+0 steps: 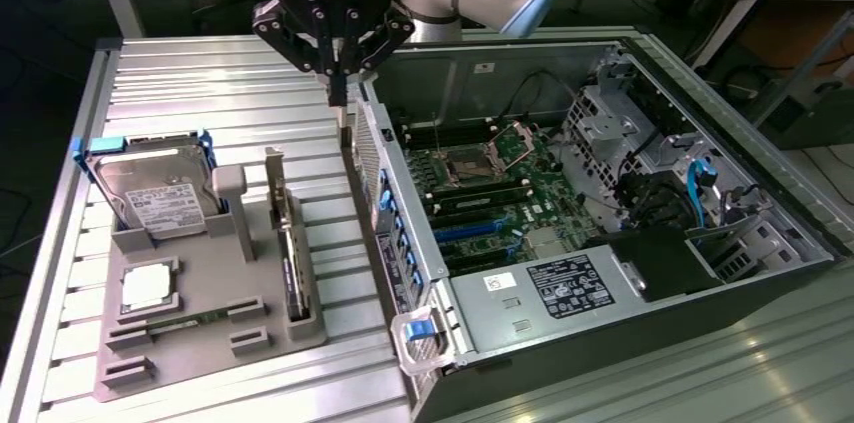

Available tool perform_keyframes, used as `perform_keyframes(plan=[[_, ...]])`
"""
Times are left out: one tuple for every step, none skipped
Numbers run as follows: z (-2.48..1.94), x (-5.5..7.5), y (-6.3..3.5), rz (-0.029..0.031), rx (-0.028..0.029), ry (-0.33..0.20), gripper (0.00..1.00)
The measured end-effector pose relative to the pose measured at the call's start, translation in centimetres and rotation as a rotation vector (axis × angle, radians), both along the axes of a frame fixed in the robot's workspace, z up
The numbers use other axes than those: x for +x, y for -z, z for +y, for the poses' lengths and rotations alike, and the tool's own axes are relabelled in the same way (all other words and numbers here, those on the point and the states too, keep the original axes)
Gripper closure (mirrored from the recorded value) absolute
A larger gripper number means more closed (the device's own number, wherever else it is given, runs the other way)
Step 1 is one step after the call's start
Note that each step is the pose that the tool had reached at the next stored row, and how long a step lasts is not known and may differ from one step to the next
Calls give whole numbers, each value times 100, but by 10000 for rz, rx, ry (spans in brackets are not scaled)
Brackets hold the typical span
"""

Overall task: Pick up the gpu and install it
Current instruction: 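Reach for the gpu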

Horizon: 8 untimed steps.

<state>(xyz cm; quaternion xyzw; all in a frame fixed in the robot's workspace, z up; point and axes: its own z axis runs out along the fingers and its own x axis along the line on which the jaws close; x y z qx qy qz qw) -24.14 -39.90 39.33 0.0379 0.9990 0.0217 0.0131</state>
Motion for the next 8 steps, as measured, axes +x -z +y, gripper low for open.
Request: perform_keyframes(plan=[[0, -7, 0, 0, 0, 0, 89], [0, -15, 0, 0, 0, 0, 89], [0, -23, 0, 1, -1, 0, 89], [0, -33, 0, 0, -1, 0, 89], [0, -45, 0, 0, 0, 0, 89], [0, -50, 0, 0, 0, 0, 89], [0, -57, 0, 0, 0, 0, 89], [0, -63, 0, 0, 0, 0, 89]])
